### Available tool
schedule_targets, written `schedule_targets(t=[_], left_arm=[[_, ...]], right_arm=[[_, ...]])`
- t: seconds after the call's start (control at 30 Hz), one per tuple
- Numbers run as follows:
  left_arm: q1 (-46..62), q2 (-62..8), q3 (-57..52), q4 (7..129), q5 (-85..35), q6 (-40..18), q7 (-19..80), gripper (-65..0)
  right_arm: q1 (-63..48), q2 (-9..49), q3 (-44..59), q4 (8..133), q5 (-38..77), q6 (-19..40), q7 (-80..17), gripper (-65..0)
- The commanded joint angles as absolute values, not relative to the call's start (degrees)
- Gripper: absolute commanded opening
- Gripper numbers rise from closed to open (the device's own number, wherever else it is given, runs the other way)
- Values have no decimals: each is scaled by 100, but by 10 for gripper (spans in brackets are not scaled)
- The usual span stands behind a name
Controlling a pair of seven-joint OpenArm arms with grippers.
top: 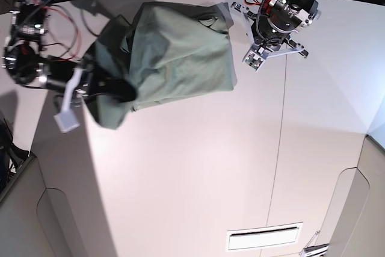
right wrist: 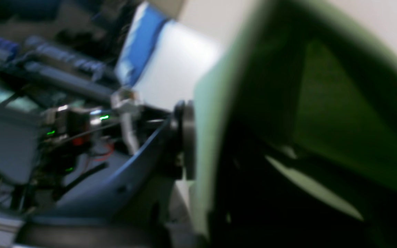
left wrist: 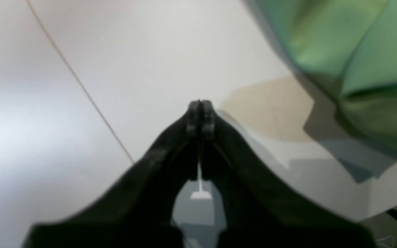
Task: Fold the T-shirt properly
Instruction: 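Fold the strip over toward the left gripper with the right gripper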
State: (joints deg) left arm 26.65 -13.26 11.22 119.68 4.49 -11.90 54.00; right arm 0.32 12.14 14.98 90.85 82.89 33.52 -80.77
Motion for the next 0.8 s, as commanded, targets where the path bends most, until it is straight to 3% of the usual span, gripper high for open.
schedule_targets(t=[0.0,0.13,0.3,0.47,0.77], left_arm=[[2659,-1332,1111,12066,489,-1184,5354,-650],[2703,-1332,1111,12031,486,-1184,5457,-650],[2698,-1332,1111,11668,489,-1184,5468,-650],[2692,-1332,1111,11310,491,-1184,5430,-650],[2668,-1332,1111,11218,491,-1184,5402,-650]], right_arm=[[108,1116,1313,9183,8500,3393,-8000,-650],[113,613,469,9183,8486,3391,-8000,-650],[113,233,-436,9183,7363,3389,-7959,-650],[113,172,-1337,9183,6311,3389,-7216,-650],[121,150,-2609,9181,5776,3387,-6464,-650]])
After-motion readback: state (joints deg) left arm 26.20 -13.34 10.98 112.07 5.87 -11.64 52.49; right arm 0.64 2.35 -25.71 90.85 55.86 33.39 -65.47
